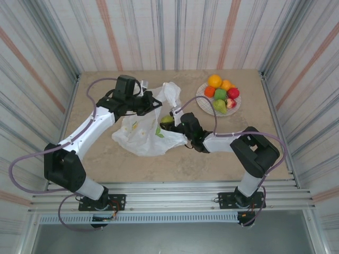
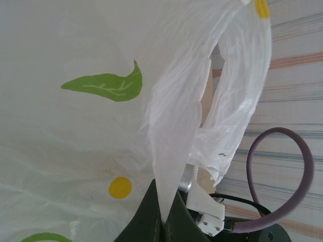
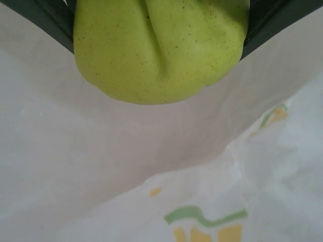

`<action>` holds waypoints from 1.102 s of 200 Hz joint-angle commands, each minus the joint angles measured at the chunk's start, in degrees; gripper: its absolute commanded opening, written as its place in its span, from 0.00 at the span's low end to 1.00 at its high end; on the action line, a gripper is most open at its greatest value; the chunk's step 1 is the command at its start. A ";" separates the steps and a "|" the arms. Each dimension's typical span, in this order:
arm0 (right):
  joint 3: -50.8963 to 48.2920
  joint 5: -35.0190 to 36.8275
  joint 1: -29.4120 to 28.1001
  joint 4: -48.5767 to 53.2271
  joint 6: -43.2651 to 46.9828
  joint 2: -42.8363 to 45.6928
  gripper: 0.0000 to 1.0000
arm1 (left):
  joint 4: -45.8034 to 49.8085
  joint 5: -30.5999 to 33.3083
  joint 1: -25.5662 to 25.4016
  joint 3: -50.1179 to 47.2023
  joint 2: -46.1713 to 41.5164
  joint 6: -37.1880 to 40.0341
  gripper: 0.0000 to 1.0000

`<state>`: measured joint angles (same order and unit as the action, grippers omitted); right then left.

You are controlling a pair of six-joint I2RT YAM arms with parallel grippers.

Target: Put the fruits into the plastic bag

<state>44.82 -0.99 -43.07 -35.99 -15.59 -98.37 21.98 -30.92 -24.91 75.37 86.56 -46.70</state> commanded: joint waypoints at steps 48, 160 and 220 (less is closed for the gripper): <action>6.45 13.82 0.89 12.02 -30.99 -2.18 0.63 | -6.27 0.60 -3.19 0.23 2.07 -5.68 0.00; 19.05 -10.08 5.52 15.66 -38.99 -11.61 0.87 | -7.74 -1.46 -3.01 2.44 6.57 -5.95 0.00; 16.32 -19.85 7.14 16.40 -35.40 -7.35 0.83 | -6.48 -2.22 -0.30 2.41 5.22 -4.51 0.00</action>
<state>62.37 -15.57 -36.53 -20.95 -53.47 -109.16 14.72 -32.01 -26.55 76.07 93.17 -52.73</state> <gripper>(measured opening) 0.836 0.049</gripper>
